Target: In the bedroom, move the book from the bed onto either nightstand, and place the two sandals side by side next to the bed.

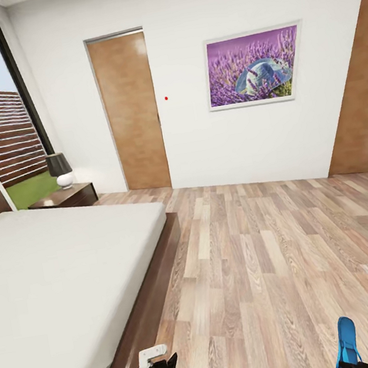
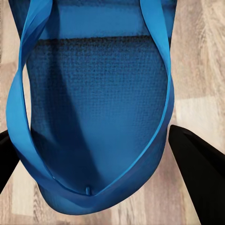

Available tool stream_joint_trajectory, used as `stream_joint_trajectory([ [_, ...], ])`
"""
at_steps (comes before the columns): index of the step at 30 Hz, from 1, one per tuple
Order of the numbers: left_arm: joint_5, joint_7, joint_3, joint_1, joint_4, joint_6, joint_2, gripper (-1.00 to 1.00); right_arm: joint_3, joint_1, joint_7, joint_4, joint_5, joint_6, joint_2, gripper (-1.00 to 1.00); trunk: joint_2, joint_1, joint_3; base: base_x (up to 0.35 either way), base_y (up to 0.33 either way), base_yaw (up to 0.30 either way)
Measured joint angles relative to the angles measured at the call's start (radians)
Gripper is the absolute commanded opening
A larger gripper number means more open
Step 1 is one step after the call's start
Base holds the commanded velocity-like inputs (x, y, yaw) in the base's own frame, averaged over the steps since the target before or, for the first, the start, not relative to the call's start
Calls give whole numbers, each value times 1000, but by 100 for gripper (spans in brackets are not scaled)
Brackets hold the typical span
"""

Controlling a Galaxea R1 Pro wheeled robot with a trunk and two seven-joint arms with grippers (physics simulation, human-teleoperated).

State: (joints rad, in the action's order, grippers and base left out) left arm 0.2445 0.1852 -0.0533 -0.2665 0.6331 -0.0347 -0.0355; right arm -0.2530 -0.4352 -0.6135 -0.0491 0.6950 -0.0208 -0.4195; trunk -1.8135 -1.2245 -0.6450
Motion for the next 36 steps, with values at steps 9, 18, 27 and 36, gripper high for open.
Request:
stream_joint_trajectory([
  [9, 0, 0, 0, 0, 0, 0, 0, 100, 0, 0, 0, 0, 0, 0, 0, -100, 0, 0, 0, -31, -5, 15],
  [18, 1, 1, 0, 0, 0, 0, 0, 100, 0, 0, 0, 0, 0, 0, 0, -100, 0, 0, 0, -114, 0, 0],
  [27, 2, 2, 1, 0, 0, 0, 0, 100, 0, 0, 0, 0, 0, 0, 0, -100, 0, 0, 0, -12, 0, 16],
  [36, 2, 1, 0, 0, 0, 0, 0, 100, 0, 0, 0, 0, 0, 0, 0, -100, 0, 0, 0, 0, 0, 251],
])
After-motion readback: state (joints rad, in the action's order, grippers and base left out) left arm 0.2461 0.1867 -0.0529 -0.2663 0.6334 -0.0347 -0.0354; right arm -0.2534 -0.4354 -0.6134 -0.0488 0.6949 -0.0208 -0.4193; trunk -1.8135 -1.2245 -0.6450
